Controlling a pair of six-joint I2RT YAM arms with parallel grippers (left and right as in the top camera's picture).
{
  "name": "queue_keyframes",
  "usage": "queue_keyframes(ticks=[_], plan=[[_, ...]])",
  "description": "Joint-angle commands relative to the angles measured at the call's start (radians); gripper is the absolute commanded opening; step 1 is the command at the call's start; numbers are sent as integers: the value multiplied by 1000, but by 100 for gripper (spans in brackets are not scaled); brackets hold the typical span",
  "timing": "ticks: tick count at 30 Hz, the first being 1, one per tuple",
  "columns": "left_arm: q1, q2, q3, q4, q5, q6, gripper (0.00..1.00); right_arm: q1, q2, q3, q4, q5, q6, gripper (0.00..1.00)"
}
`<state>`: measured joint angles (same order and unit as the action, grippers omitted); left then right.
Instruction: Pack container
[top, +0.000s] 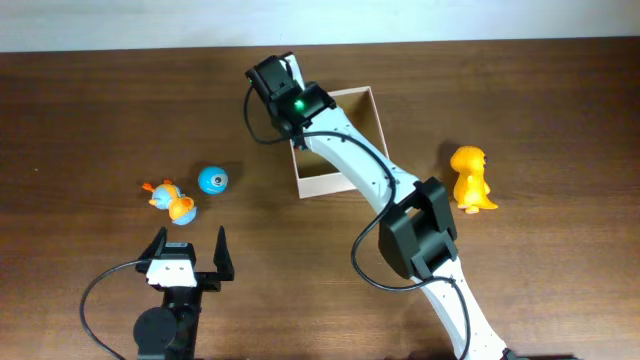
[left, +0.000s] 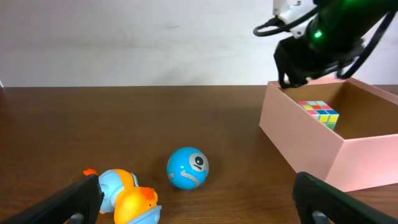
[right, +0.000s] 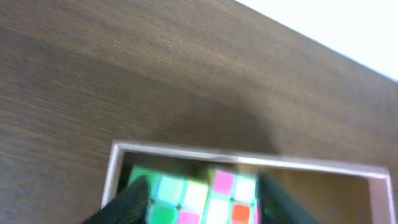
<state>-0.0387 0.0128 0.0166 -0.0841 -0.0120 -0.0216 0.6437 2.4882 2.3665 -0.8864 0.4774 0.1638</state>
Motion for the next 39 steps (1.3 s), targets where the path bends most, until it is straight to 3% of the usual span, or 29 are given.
queue_keyframes(ticks=[1,3,8,14,20,26,39], plan=[[5,-8,-7,2,-3,15,99,-3,-118,90,-83,36,86,63],[5,-8,-7,2,-3,15,99,-22,-159,126,-153,52,126,70],[5,-8,-7,2,-3,15,99,-115,-246,184,-326,58,187,72],[5,-8,-7,2,-3,15,99,-323,-291,187,-622,39,300,67],[5,-8,-7,2,-3,15,99,-535,-292,186,-811,-121,324,62],[5,-8,-7,2,-3,15,99,-636,-302,126,-813,-341,253,59],[5,-8,-7,2,-3,15,99,-639,-425,-354,-761,-203,330,56]])
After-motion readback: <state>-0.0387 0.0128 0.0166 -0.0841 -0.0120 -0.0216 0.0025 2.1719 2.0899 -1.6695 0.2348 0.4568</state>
